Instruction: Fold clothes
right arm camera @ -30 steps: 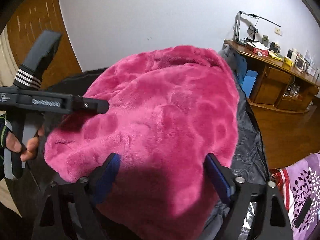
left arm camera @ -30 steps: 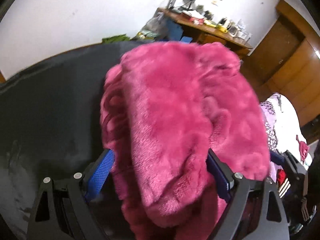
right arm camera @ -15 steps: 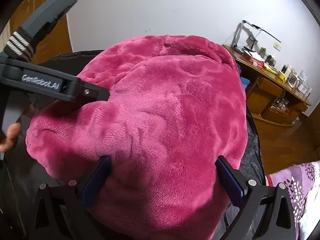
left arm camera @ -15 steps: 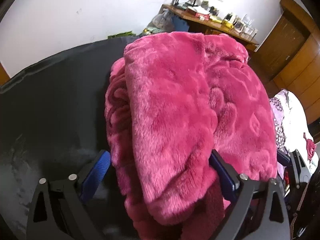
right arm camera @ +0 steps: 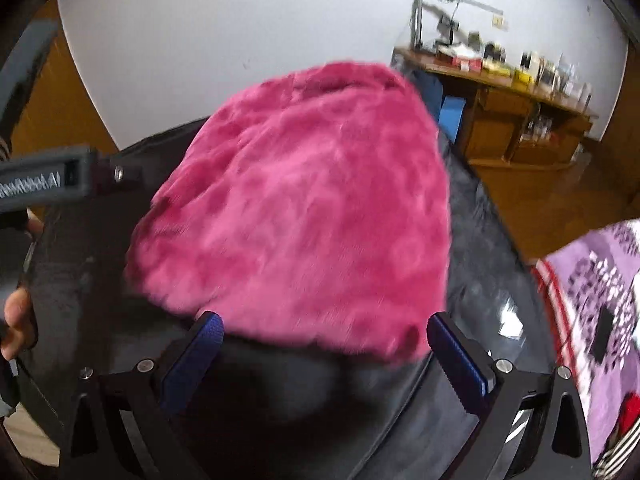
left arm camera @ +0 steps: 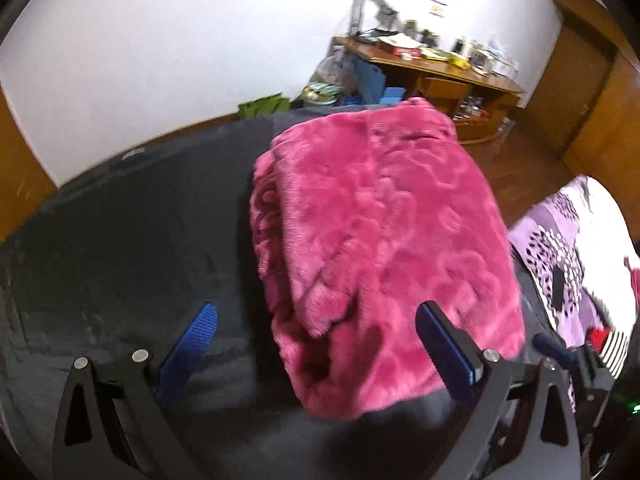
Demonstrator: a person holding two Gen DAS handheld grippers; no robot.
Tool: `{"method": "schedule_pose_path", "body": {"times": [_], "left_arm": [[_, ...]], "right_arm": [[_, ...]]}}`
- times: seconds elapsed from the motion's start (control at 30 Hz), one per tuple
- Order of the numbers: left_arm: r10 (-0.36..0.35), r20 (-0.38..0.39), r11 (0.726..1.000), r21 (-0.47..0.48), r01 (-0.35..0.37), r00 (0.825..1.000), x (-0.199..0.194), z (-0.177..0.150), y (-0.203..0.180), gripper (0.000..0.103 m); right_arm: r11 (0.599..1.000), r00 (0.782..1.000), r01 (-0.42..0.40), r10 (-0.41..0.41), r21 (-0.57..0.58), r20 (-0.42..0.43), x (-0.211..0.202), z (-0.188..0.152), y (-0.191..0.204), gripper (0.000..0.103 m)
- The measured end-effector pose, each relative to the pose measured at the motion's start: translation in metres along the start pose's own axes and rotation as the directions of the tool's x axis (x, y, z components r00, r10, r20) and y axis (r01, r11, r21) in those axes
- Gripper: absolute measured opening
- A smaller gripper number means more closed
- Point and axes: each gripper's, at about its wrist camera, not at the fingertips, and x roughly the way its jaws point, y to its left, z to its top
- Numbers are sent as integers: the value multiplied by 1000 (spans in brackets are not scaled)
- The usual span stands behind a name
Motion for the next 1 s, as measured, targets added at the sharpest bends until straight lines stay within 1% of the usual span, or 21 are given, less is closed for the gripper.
{"method": "schedule_pose_path", "body": {"times": [0.1, 0.17, 0.23, 0.37, 0.5, 0.53, 0.6, 0.77, 0.83, 0.9, 1.0], "left_arm": [[-32, 4, 999, 3, 32, 999, -14, 0, -2, 101], [-86, 6, 996, -5, 86, 996, -24, -1, -1, 101], [-133, 2, 991, 3, 133, 991, -26, -1, -1, 101], [-158, 24, 987, 34, 157, 987, -40, -8, 0, 102], [-140, 50, 988, 65, 137, 989, -49, -18, -3, 102], [-131, 51, 989, 71, 128, 990, -50, -21, -3, 102], [-120, 40, 991, 63, 117, 992, -47, -22, -6, 102], [-56, 31, 998, 14, 55, 998, -49, -24, -6, 102], [-19, 51, 1000, -1, 19, 999, -52, -21, -10, 102], [-4, 76, 1000, -25, 6, 997, -57, -20, -15, 102], [13, 107, 999, -50, -7, 994, -64, -19, -24, 102]], "right_arm": [[1000, 1000, 4, -3, 30, -26, -2, -12, 7, 103], [999, 999, 20, -18, 51, -31, -8, -16, 11, 103], [997, 999, 36, -34, 70, -32, -15, -19, 13, 103], [994, 998, 70, -69, 85, -14, -28, -18, 23, 103], [991, 992, 123, -124, 48, 1, -39, -19, 37, 103], [991, 992, 126, -126, 47, 1, -40, -20, 37, 103], [991, 992, 126, -126, 51, 1, -41, -22, 38, 103], [994, 994, 106, -106, 41, 2, -43, -22, 35, 103], [995, 996, 93, -93, 24, 10, -44, -19, 31, 103], [997, 997, 80, -79, -13, 18, -47, -16, 27, 103], [995, 996, 81, -79, -50, 34, -53, -14, 16, 103]]}}
